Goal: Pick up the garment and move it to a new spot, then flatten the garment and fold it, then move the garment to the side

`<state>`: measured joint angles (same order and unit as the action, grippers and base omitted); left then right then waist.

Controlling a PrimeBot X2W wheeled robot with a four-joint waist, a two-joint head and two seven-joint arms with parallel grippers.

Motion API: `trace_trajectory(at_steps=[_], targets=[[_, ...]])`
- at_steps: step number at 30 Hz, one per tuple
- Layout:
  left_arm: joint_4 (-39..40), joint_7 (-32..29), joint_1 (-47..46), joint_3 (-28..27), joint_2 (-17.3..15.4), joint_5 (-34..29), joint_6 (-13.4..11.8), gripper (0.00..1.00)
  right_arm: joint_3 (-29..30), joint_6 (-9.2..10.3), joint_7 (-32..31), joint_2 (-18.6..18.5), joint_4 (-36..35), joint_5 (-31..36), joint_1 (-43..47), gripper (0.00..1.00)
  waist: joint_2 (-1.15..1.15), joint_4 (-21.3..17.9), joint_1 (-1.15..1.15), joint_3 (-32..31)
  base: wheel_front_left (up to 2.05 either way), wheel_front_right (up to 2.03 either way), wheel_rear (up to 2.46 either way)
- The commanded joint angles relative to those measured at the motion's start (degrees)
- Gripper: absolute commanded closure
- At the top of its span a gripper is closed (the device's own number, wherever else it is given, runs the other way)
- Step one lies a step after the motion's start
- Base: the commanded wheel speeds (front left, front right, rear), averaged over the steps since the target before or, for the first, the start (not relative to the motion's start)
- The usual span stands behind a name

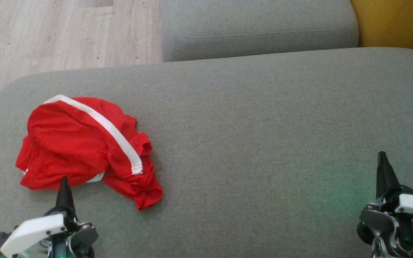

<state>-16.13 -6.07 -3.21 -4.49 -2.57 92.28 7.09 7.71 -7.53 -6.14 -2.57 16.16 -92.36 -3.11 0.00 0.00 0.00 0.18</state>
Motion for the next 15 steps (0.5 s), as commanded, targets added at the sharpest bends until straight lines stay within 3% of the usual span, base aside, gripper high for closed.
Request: trace_trajectory(at_steps=[1,15], targets=[[2.1,-0.4,-3.0,-2.0,-0.3,-0.1,0.4,1.00,-1.2,0.04,-0.3,-0.3,-2.1,0.2,-3.1,1.00,0.00,0.0,0.00,0.0,0.00,0.00,0.00],[2.1,-0.4,-3.0,-2.0,-0.3,-0.1,0.4,1.00,-1.2,0.04,-0.3,-0.3,-2.1,0.2,-3.1,1.00,0.00,0.0,0.00,0.0,0.00,0.00,0.00]])
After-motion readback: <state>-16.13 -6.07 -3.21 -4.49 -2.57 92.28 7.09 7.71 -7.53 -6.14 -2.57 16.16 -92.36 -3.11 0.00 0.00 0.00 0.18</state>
